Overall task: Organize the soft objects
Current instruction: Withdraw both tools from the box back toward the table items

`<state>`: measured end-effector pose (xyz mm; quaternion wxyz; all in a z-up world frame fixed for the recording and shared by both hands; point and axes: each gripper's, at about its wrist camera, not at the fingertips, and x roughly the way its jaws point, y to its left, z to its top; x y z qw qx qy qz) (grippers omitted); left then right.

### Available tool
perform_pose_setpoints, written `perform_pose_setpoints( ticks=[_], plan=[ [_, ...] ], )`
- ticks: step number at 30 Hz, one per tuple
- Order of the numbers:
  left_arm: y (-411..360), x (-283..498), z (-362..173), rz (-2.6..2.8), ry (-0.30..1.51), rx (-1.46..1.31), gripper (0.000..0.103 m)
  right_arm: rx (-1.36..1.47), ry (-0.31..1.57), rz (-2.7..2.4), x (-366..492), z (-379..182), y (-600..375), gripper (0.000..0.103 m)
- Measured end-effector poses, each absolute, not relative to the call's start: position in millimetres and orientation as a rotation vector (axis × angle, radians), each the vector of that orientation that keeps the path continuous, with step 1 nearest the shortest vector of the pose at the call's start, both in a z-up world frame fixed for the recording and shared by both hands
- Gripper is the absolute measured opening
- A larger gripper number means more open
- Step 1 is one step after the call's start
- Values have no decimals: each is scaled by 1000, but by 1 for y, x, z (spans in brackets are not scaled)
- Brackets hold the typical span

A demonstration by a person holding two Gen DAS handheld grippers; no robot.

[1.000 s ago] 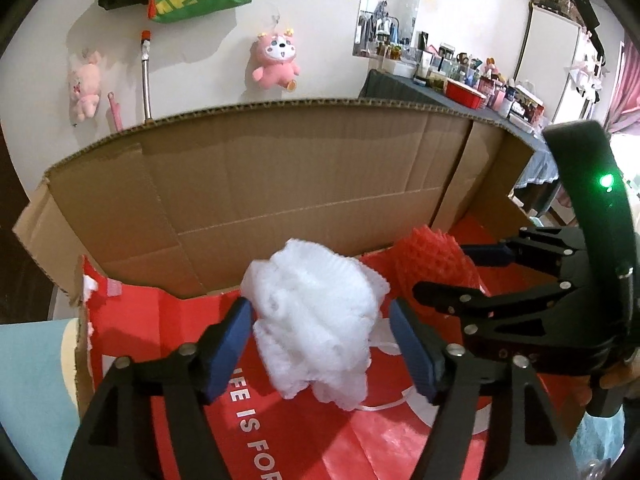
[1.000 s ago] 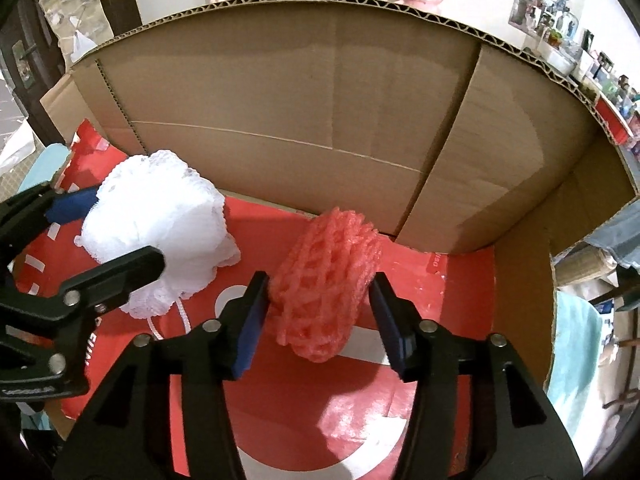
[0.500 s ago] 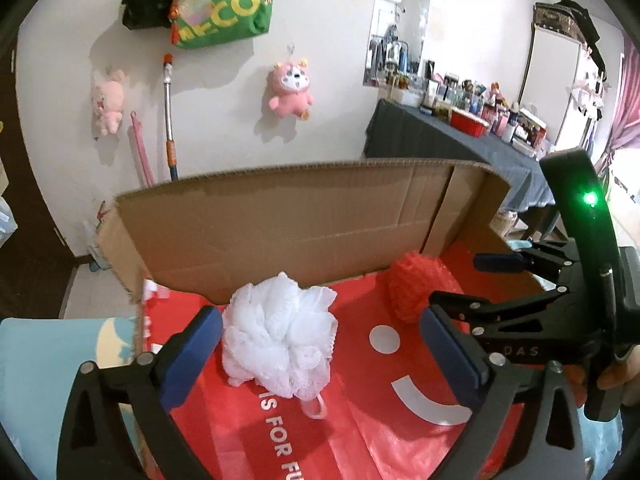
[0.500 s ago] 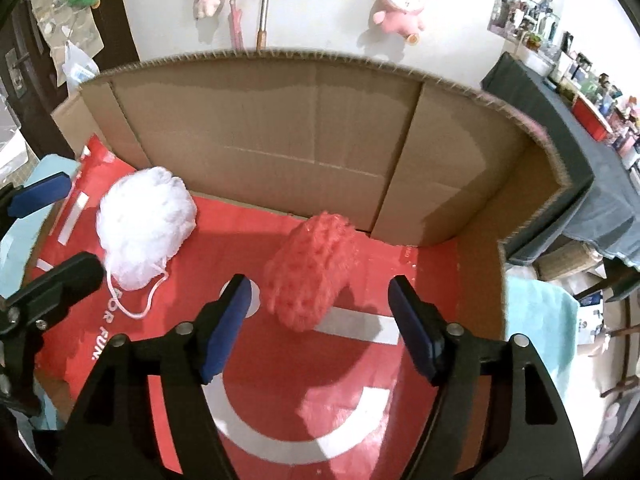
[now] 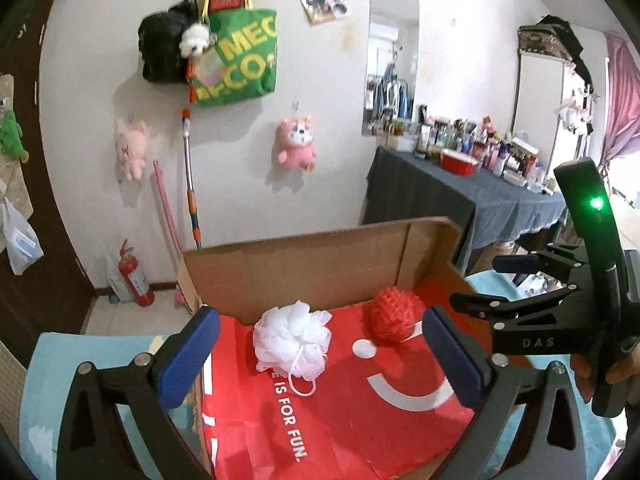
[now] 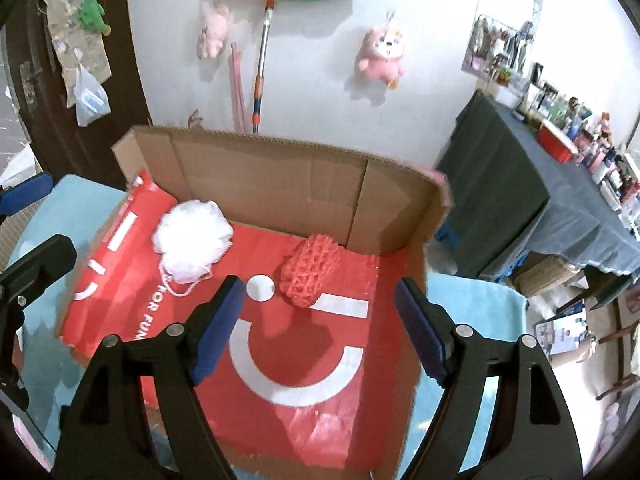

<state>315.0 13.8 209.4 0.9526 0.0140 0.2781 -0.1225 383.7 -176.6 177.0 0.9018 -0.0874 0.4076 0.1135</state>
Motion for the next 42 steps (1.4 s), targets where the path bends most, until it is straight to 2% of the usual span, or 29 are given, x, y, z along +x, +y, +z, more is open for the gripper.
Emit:
perform_pose_setpoints(
  ticks=[5, 9, 12, 21, 23, 33, 38, 42],
  plan=[
    [12, 270, 237, -249, 478, 31, 103, -173, 757, 244, 341, 208, -185, 85],
    [12, 229, 249, -272, 425, 6, 103, -154, 689, 264, 302, 228, -192, 86],
    [15, 198, 254, -285, 393, -30, 103, -130, 635, 281, 268, 238, -197, 92],
    [15, 102, 261, -260, 250, -5, 103, -125, 459, 307, 158, 253, -206, 92],
    [12, 82, 258, -264, 219, 4, 103, -130, 420, 307, 133, 253, -208, 95],
    [-7, 10, 221, -249, 153, 30, 103, -140, 270, 265, 34, 222, -210, 98],
    [-12, -10, 189, -228, 128, 28, 103, -156, 227, 189, 3, 186, -211, 101],
    [-12, -12, 158, -214, 178, 17, 103, -129, 229, 170, -10, 158, -216, 101]
  ],
)
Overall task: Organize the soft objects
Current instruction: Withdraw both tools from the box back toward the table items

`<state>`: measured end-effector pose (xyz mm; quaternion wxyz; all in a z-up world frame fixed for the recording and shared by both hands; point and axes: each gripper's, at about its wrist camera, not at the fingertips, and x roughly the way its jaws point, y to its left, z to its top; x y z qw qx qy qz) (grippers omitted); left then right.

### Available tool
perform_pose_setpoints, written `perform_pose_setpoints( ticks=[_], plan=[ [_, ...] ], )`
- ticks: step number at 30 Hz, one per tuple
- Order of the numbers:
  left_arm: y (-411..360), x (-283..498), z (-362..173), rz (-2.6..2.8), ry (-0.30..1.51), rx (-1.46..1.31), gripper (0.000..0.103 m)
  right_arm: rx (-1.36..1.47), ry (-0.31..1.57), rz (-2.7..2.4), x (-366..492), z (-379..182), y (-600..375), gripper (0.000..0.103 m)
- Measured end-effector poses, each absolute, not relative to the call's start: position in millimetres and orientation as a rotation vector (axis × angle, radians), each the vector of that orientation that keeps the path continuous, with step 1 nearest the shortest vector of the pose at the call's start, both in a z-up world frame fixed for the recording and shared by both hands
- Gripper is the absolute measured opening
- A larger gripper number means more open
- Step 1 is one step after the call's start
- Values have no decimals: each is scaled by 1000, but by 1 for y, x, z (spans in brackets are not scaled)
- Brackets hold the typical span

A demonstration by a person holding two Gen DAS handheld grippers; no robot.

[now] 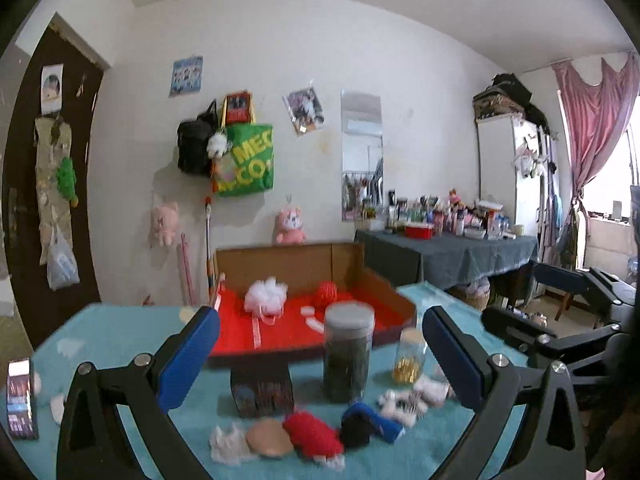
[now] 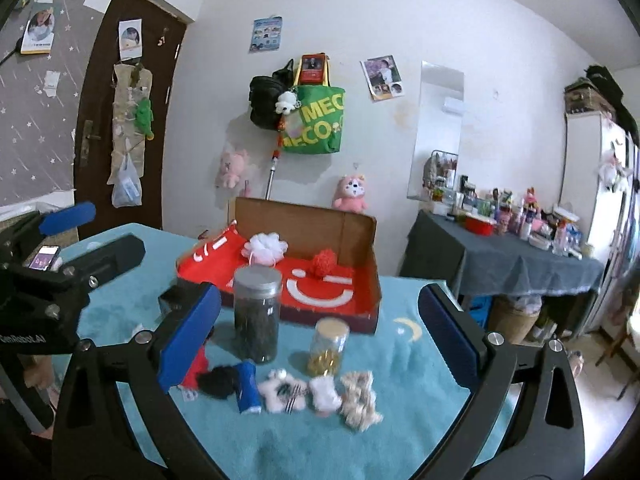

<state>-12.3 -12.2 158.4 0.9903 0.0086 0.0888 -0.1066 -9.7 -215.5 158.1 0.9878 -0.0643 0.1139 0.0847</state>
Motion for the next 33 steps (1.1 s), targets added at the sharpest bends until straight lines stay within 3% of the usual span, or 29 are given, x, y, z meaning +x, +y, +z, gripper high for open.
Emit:
perform_pose_setpoints(
  ticks=[16, 33],
  plan=[
    [-15, 14, 64, -197, 437, -34, 103, -64, 421, 110, 4, 62, -222, 101],
    [-10, 33, 35, -143, 561, -28, 103, -20, 538, 84, 24, 27, -230, 101]
  ],
)
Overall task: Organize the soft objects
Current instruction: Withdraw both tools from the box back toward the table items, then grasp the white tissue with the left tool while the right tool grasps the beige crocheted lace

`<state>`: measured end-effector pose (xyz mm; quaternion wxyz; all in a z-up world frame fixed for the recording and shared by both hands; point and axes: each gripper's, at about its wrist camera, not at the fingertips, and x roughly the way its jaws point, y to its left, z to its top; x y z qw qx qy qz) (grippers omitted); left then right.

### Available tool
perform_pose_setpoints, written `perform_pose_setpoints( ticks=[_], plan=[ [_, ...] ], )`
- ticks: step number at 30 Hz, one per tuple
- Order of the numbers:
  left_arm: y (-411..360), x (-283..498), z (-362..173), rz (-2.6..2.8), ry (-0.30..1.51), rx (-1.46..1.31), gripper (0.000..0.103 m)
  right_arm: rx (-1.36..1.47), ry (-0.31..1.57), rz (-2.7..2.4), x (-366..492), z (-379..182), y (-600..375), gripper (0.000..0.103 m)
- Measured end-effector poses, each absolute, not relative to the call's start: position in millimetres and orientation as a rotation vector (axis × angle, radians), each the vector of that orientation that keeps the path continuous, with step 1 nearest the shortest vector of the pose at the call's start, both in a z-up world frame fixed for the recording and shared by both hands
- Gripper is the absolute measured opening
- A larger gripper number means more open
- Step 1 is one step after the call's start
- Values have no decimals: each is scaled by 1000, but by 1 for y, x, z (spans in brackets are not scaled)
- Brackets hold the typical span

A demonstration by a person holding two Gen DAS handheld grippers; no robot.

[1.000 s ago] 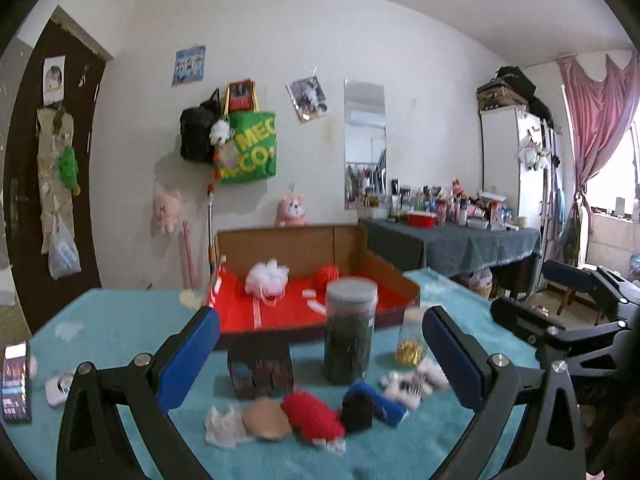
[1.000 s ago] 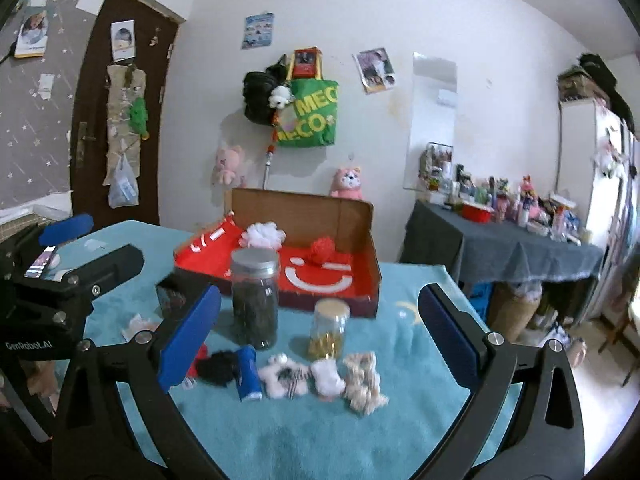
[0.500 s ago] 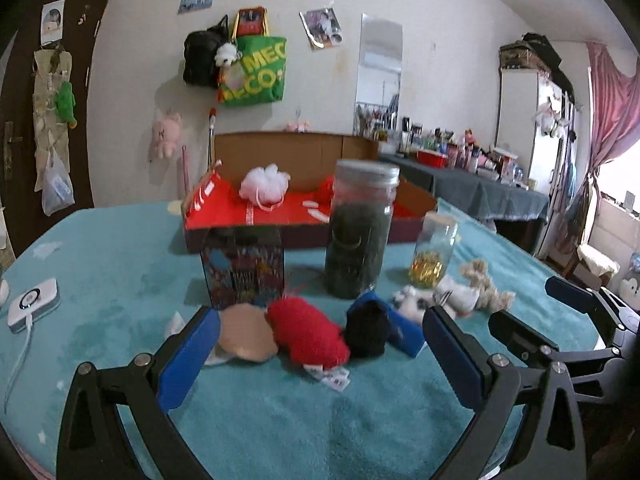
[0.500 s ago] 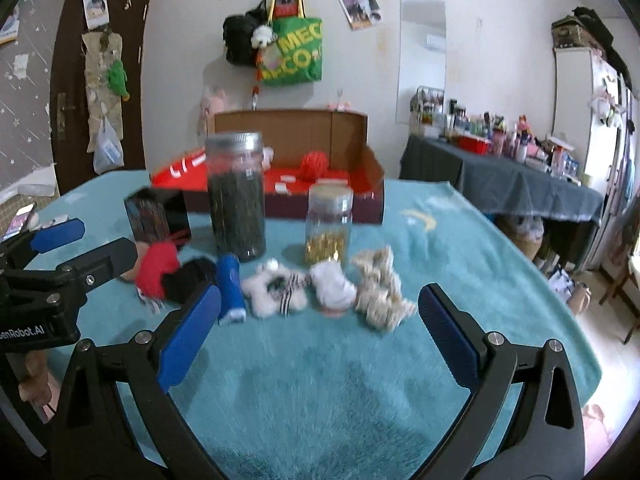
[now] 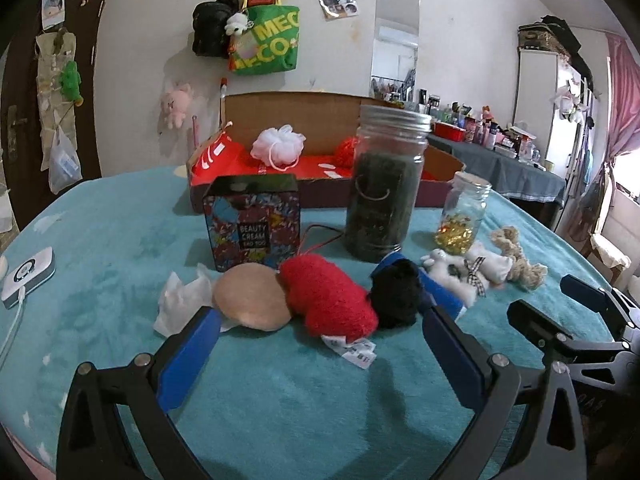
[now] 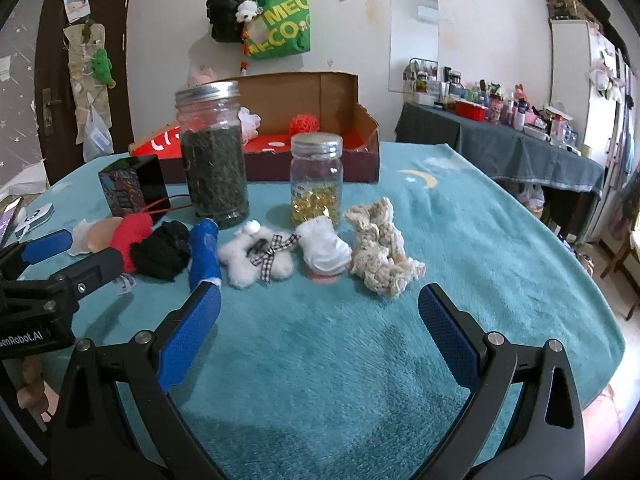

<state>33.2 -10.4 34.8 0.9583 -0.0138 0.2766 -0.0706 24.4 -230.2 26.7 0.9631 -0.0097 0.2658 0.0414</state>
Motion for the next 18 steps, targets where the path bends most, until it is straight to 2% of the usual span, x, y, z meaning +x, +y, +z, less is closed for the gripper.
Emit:
perform_pose_setpoints(
  ticks=[18],
  plan=[
    [0, 43, 30, -122, 626, -46, 103, 3, 604, 58, 32, 10, -236, 101]
  ],
)
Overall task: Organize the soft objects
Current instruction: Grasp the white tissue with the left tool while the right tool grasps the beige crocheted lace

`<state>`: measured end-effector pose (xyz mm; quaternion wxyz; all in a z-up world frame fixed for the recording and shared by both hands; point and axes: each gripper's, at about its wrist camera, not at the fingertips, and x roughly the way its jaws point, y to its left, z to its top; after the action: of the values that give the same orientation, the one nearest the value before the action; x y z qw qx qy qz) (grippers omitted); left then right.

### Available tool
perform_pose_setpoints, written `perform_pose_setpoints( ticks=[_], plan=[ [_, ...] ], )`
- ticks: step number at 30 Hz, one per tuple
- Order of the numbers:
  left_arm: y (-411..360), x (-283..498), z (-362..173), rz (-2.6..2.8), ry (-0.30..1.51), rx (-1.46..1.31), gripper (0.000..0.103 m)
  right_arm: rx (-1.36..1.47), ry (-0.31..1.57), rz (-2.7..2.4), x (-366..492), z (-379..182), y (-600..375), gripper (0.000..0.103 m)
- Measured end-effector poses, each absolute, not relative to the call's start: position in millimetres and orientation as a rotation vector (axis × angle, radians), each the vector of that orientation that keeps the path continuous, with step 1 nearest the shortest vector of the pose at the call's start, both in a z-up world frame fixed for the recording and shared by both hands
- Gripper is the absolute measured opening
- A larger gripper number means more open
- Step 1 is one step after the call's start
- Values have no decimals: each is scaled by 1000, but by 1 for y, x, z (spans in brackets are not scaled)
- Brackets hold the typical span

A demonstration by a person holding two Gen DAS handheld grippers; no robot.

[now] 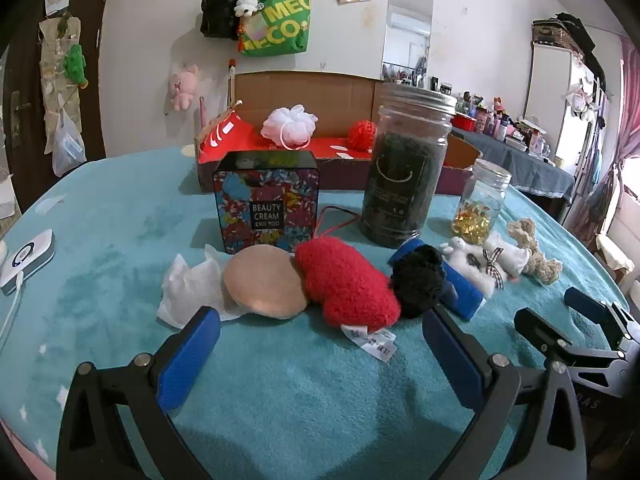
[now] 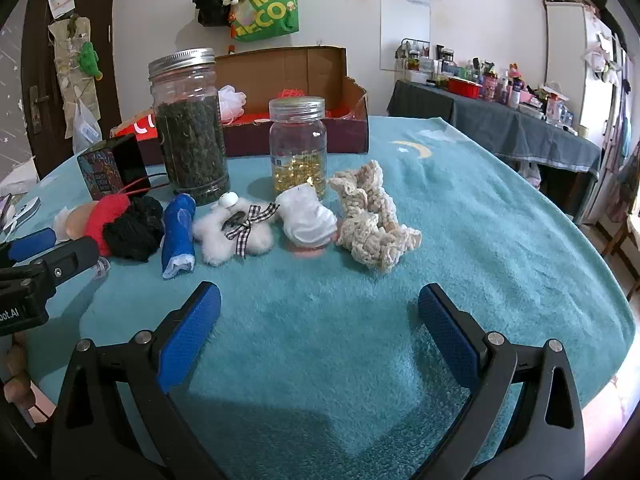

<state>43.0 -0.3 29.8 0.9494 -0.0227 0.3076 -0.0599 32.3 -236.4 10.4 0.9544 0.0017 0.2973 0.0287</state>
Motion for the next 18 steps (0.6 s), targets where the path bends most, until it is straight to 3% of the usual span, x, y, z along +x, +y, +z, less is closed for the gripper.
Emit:
perform_pose_setpoints(
  ticks=[18],
  plan=[
    [0, 40, 25, -114, 651, -30, 103, 5, 606, 63, 33, 10, -237, 101]
  ],
)
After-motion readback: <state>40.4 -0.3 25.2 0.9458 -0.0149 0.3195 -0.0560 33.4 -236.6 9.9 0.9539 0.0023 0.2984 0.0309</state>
